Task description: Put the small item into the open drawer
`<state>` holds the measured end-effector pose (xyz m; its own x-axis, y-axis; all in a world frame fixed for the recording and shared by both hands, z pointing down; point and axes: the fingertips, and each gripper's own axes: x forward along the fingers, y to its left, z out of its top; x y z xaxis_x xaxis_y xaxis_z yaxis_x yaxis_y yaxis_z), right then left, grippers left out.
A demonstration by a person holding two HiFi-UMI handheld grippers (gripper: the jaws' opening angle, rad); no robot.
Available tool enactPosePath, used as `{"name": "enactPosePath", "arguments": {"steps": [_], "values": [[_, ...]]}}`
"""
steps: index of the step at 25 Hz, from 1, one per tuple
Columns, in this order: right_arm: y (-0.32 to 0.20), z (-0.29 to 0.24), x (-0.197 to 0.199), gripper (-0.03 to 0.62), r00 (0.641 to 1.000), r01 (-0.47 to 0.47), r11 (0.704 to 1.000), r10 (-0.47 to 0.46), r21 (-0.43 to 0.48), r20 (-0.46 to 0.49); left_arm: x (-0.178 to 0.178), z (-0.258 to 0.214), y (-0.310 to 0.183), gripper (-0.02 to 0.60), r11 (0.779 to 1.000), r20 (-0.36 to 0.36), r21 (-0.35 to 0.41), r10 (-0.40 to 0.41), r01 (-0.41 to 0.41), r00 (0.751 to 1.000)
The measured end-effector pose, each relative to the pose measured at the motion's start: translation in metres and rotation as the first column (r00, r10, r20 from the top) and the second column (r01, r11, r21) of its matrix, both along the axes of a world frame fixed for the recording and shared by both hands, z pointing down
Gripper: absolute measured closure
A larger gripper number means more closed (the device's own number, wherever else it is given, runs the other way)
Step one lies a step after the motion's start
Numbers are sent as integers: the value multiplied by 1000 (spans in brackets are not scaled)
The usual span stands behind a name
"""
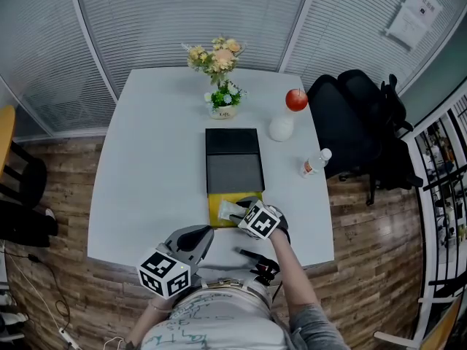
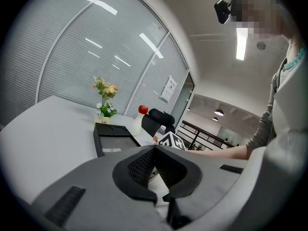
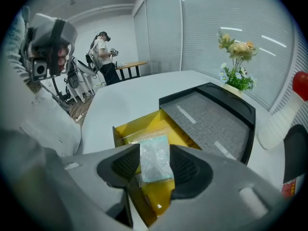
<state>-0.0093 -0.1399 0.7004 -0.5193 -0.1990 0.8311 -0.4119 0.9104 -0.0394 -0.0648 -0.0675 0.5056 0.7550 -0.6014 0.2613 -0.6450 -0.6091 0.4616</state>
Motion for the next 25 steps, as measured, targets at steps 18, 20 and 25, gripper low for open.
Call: {"name": "enactPosePath", "arguments": {"steps": [18, 20, 25], "values": [[10, -18, 13, 411, 999, -37, 999, 37, 16, 33, 5, 6, -2, 584, 999, 7, -27, 30, -30, 1000], [14, -24, 14, 419, 998, -32, 999, 31, 22, 49, 5, 5, -4, 583, 999, 4, -22, 26, -26, 1000], [22, -39, 16, 432, 998, -15, 999, 12, 50, 60, 6, 4, -10, 584, 1000, 0, -16, 25, -25, 1000]]}}
